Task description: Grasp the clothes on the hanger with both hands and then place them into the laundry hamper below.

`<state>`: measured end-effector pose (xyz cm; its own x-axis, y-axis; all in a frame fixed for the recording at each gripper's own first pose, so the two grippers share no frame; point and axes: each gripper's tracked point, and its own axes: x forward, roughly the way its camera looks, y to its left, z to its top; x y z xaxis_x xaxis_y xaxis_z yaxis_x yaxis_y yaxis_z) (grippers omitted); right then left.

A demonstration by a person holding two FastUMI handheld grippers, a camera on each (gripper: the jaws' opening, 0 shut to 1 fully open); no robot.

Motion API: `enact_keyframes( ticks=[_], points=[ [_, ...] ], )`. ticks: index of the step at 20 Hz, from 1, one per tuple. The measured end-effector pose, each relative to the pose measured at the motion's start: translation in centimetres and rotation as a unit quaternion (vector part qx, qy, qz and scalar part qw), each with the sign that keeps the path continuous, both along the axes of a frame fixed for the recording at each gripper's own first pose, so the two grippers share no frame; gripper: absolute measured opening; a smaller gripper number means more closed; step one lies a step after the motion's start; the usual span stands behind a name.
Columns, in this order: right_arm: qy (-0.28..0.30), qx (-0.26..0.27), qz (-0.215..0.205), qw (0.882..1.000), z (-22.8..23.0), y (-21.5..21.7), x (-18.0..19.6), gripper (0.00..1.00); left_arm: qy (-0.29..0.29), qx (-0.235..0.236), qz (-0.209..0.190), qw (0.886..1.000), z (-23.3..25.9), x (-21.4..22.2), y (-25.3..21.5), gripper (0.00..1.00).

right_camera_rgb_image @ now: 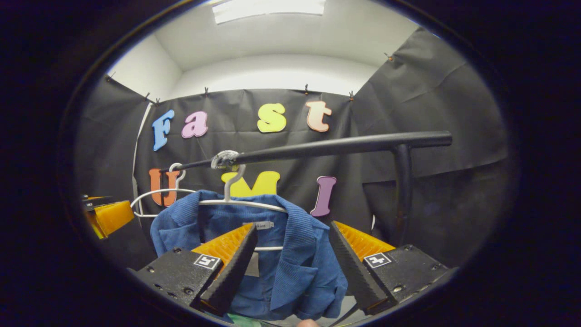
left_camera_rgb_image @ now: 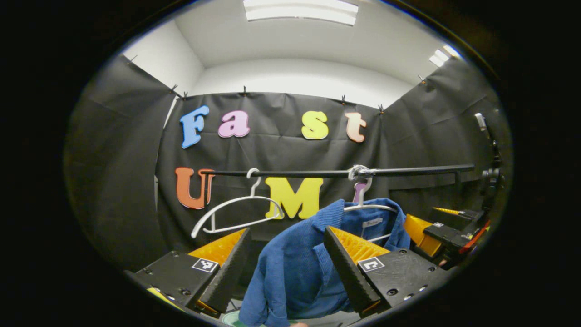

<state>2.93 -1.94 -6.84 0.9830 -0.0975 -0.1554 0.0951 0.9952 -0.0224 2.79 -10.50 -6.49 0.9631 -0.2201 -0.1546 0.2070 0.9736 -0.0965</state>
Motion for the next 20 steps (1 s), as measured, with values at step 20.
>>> enact_keyframes(
  ticks=[20],
  points=[
    [0.052, 0.024, -0.039, 0.998, -6.7, -2.3, 5.3, 0.99, 0.041, 0.068, 0.043, 0.996, -7.9, 6.6, -5.9, 0.95]
  ],
)
